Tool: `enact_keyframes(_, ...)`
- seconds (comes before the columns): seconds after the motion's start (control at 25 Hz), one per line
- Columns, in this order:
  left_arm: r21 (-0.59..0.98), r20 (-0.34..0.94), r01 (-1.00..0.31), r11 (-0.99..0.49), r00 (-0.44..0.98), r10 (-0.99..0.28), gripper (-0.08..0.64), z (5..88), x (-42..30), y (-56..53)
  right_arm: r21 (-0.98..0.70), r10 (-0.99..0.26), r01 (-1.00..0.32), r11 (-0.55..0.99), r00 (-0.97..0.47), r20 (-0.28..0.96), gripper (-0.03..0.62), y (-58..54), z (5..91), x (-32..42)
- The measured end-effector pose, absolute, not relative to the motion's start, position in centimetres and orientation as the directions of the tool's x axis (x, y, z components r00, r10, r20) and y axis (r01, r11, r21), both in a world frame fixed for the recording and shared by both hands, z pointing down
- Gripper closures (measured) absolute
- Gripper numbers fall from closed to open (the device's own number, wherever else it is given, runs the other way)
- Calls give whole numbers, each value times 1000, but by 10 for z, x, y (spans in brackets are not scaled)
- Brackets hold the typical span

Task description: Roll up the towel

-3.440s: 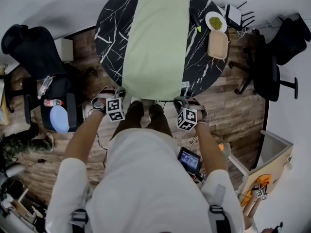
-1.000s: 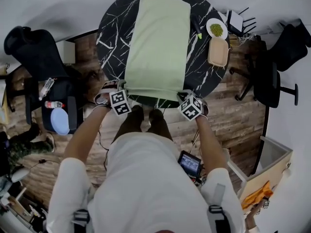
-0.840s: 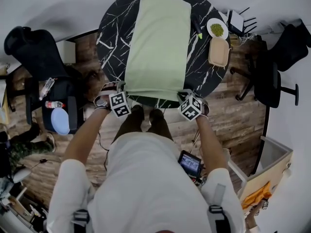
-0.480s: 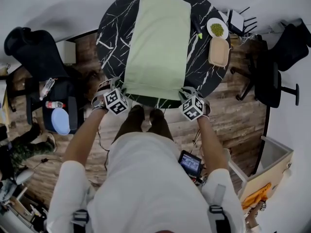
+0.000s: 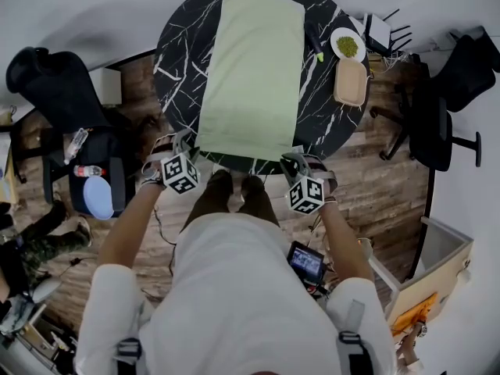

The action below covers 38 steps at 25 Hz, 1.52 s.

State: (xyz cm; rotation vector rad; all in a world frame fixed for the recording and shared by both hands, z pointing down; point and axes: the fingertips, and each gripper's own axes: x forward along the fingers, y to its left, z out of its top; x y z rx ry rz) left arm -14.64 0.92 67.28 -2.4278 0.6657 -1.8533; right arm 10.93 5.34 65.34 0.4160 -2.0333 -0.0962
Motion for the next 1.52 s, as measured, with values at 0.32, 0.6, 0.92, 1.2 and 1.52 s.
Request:
enact_keyframes(0.32,-246,950,37,-969,207,-233,399,702,-122,42,174,-258,-259,950,-336,906,538,83,697,119)
enact_keyframes(0.6,-190,963,23,-981,201,-182,390,710,-120,44,210,-311,-295,932,-356,881,531,70,683,113)
enact_keyframes(0.92,-123,971,-27,-992,203,-126,443,712,-121,48,169,-270,-321,932,-304,914,503,67,706,117)
enact_keyframes(1.2,-84,977,-74,-994,191,-97,549,712,-122,46,143,-255,-358,923,-289,923,584,63,709,123)
enact_keyframes(1.52,-52,973,-74,-996,221,-67,551,706,-123,74,94,-207,-342,935,-311,928,588,86,698,129)
